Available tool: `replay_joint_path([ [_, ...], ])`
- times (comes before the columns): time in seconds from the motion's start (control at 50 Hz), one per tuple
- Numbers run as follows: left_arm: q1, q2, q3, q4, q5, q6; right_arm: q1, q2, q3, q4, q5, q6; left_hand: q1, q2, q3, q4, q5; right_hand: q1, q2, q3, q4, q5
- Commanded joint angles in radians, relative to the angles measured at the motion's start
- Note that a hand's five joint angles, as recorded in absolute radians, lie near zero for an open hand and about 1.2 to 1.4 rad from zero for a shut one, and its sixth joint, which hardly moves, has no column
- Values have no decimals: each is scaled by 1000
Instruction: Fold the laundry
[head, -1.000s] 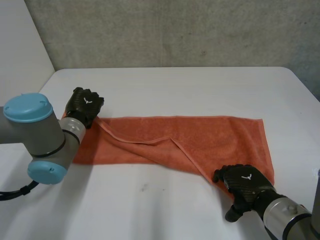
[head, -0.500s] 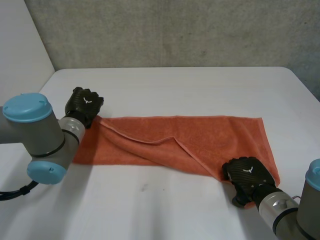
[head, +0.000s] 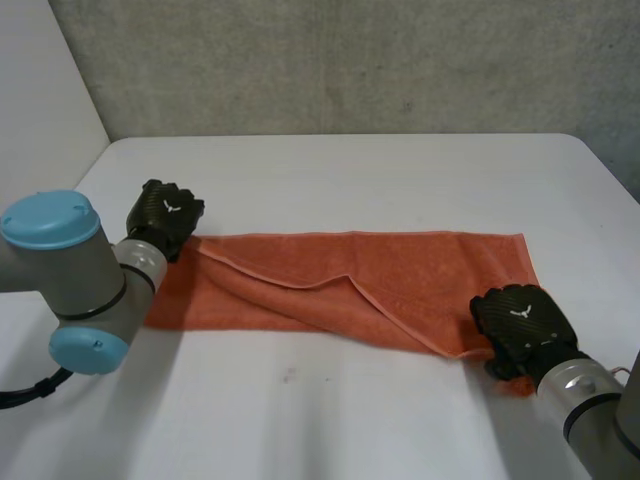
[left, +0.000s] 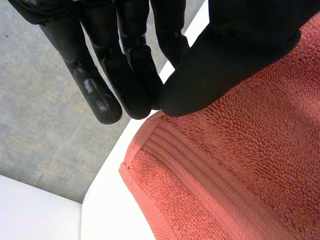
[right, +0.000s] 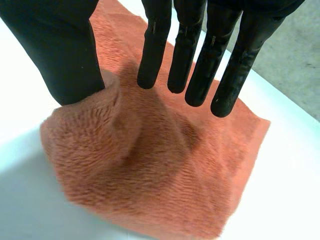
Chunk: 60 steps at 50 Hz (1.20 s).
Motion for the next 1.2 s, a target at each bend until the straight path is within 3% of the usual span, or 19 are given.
replay_joint_path([
  [0.02, 17, 2, -10, 0, -1, 0, -72, -22, 1, 30, -7, -39, 189, 179, 180, 178, 183, 229, 115, 115, 115, 133],
  [0.08, 19, 2, -10, 0, -1, 0, -86, -19, 1, 33, -11, -39, 189, 179, 180, 178, 183, 305, 191, 190, 191, 209],
  [0.12, 19, 2, -17, 0, 0, 0, -96, -13, -2, 44, -16, -39, 189, 179, 180, 178, 183, 627, 512, 512, 512, 530],
  [0.16, 17, 2, -19, 0, -1, 0, -103, -9, -10, 54, -20, -39, 189, 179, 180, 178, 183, 706, 592, 591, 591, 610],
  [0.36, 17, 73, -79, -12, -1, 1, -239, -62, -206, 280, -132, -53, 189, 179, 180, 178, 183, 707, 593, 592, 592, 611],
  [0.48, 17, 116, -100, -24, -1, 0, -253, -84, -337, 386, -158, -84, 189, 179, 180, 178, 183, 707, 593, 592, 592, 611],
  [0.7, 19, 87, -66, -15, -1, 0, -244, 232, -650, 429, -160, -228, 189, 179, 180, 178, 183, 707, 593, 592, 592, 611],
  [0.84, 17, -34, 31, -6, -1, -5, -222, 427, -827, 424, -171, -274, 189, 179, 180, 178, 183, 707, 593, 592, 592, 611],
  [1.2, 17, -200, 202, 88, -44, 6, -196, 599, -958, 205, -163, -279, 189, 179, 180, 178, 183, 707, 593, 592, 592, 611],
])
